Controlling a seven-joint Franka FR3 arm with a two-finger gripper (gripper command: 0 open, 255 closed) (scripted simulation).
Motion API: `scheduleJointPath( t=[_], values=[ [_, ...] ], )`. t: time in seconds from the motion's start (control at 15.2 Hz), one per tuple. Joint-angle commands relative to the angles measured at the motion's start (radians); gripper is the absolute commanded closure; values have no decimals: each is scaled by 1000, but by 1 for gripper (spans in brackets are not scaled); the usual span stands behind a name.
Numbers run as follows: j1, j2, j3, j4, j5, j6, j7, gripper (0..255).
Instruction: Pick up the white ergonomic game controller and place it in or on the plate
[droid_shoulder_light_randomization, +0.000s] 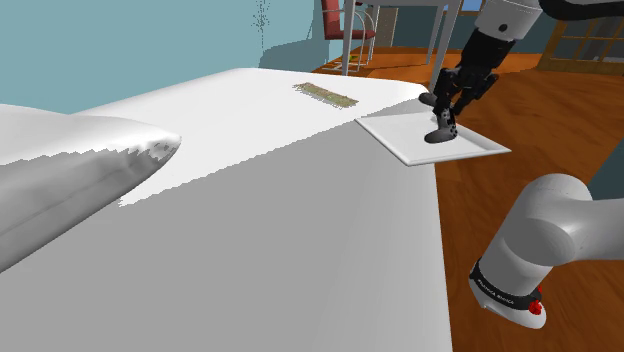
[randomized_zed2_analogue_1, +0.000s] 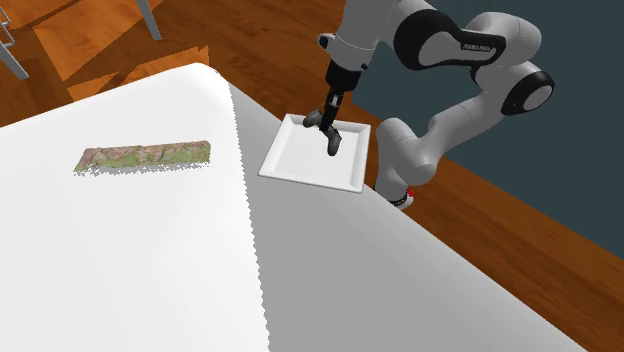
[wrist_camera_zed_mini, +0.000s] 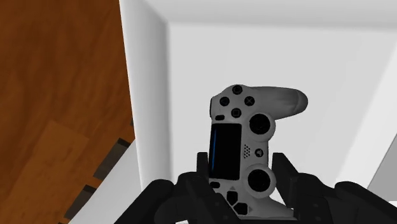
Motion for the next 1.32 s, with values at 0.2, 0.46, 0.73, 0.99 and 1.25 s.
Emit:
scheduleJointPath(
  t=[0.2,0.46,0.73,0.99,1.25],
  values=[
    [0,-39,-1,-88,-1,45,3,255],
    [0,-39,-1,-88,-1,45,3,255],
    [0,-39,-1,-88,-1,45,3,255],
    [0,-37,0,-85,0,45,3,0],
    [1,-23,4,-12,3,-15,2,0]
  ],
)
